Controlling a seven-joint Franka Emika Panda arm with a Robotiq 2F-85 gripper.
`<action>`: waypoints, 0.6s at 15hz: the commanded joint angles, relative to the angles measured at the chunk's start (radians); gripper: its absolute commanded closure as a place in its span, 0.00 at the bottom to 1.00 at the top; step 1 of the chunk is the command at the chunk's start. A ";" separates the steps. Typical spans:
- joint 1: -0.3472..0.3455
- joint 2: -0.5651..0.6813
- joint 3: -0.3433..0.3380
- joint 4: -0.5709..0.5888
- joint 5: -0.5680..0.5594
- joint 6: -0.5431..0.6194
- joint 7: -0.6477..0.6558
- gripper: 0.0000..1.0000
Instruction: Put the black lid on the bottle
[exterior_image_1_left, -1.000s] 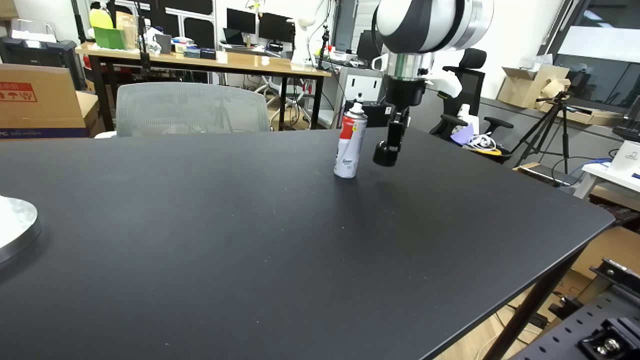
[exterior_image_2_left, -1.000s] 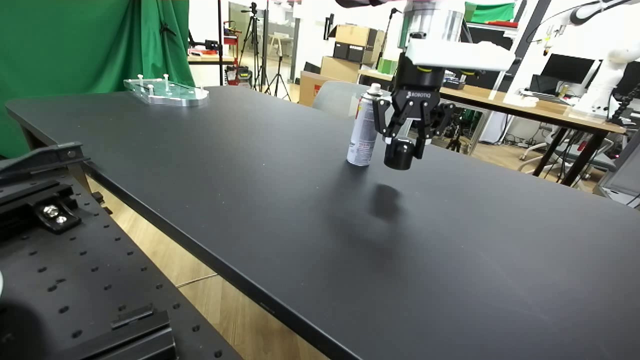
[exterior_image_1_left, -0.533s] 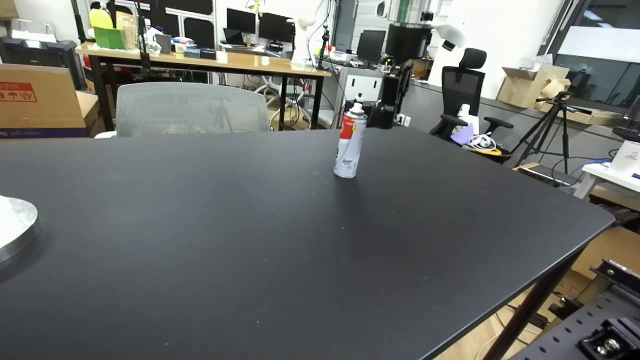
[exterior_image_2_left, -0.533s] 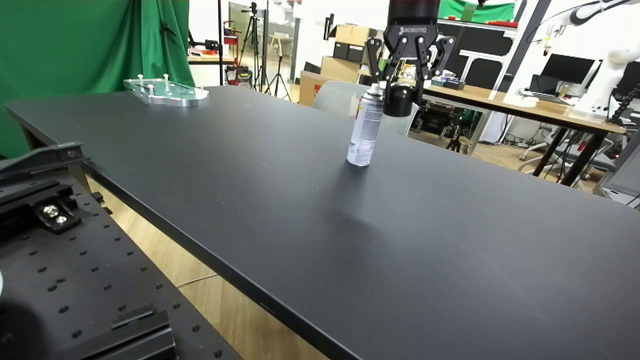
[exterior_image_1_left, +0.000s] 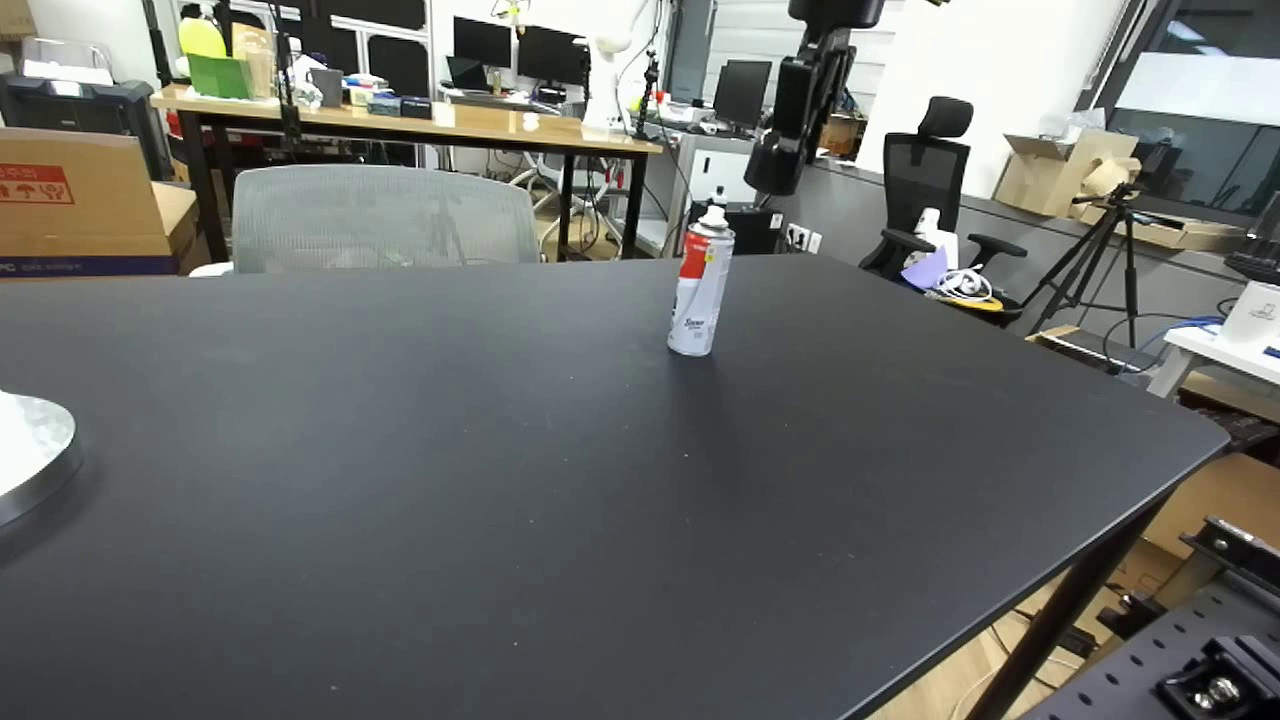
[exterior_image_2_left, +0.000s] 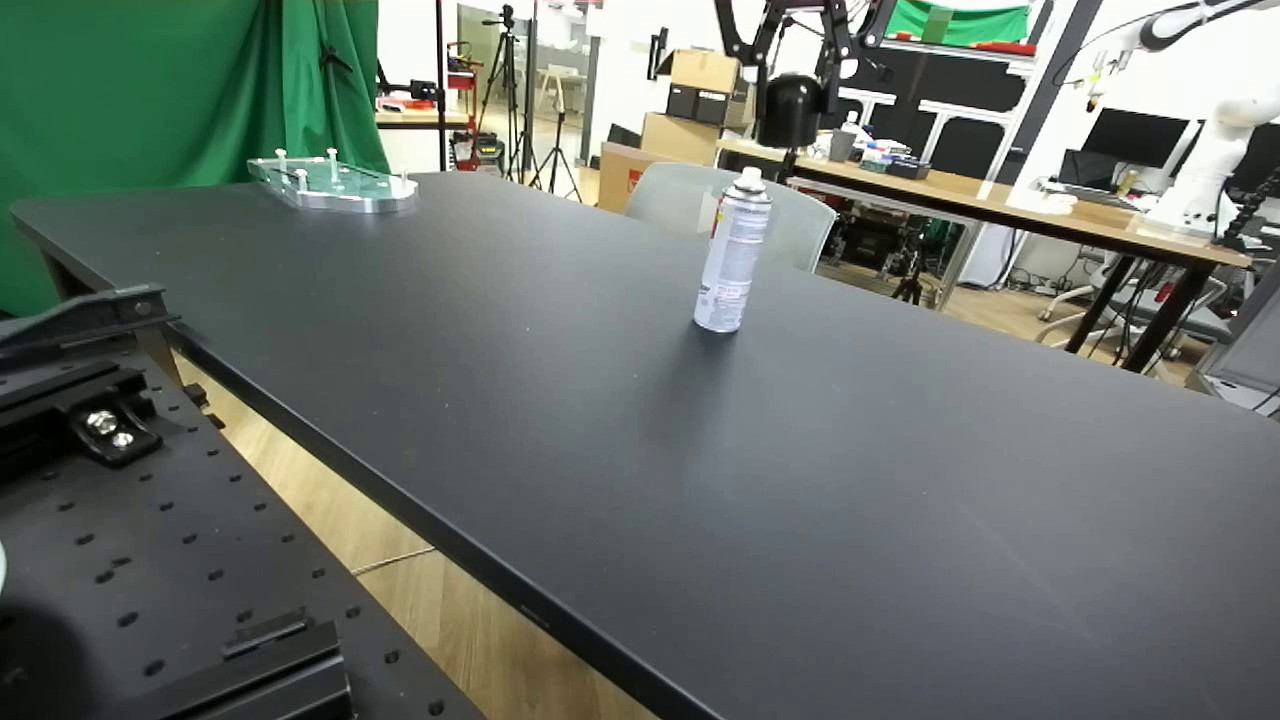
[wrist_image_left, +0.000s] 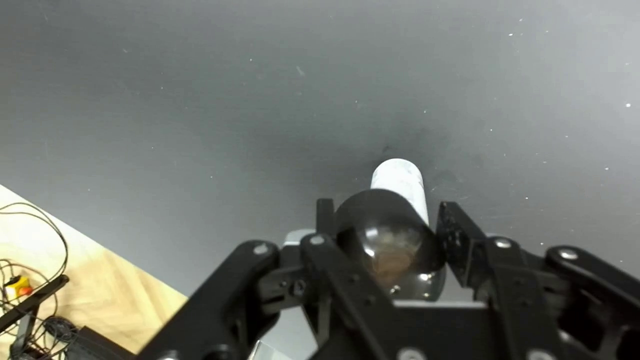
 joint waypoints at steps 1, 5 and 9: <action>0.021 -0.015 0.007 0.032 0.010 -0.080 0.019 0.71; 0.037 0.025 0.015 0.104 0.009 -0.152 0.020 0.71; 0.040 0.077 0.018 0.185 0.020 -0.207 0.005 0.71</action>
